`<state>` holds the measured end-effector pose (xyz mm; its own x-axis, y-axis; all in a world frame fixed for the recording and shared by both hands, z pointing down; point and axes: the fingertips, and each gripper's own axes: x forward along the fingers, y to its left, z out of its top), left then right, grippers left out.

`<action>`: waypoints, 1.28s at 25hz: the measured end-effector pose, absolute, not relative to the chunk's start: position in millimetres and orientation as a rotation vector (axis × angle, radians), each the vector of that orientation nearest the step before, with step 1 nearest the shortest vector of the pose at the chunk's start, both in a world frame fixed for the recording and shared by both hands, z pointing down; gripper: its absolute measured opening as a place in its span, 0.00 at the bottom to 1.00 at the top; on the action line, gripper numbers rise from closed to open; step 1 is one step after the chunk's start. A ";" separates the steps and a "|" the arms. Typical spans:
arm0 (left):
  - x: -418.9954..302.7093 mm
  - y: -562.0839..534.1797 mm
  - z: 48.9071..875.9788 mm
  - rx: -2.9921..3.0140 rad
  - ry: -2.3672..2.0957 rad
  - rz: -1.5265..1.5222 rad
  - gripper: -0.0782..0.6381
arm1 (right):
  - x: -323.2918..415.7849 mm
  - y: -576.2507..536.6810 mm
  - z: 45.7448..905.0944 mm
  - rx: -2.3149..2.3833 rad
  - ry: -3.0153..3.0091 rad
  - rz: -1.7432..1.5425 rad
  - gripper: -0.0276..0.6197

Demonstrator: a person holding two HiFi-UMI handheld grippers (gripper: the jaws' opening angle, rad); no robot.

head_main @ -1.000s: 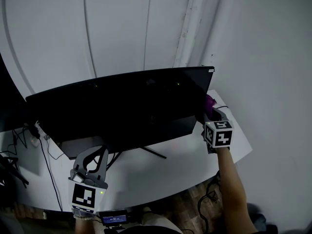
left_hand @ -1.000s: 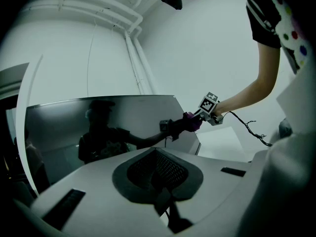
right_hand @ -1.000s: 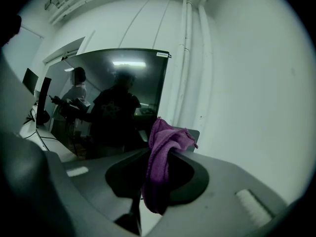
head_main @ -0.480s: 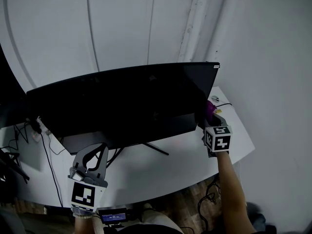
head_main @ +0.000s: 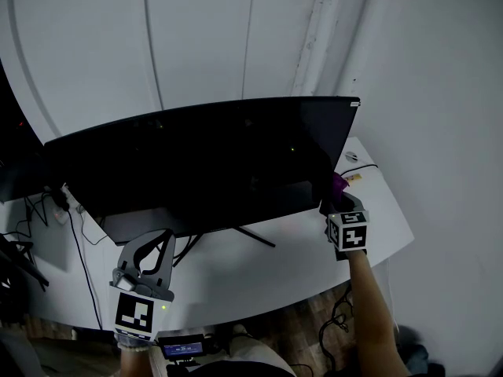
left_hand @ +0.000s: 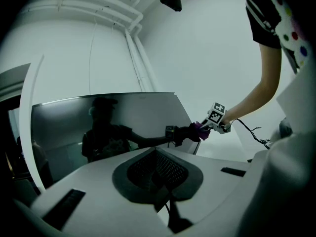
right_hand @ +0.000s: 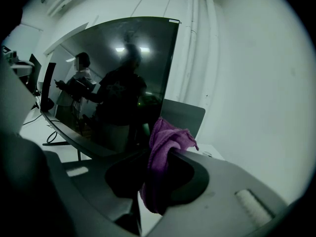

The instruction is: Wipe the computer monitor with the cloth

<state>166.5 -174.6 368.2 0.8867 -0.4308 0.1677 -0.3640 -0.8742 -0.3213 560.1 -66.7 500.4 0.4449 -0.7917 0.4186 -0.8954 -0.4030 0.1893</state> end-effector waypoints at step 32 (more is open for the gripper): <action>127.1 -176.5 373.8 -2.787 0.637 -0.359 0.12 | 505.8 -54.5 577.4 2.945 -1.487 1.259 0.18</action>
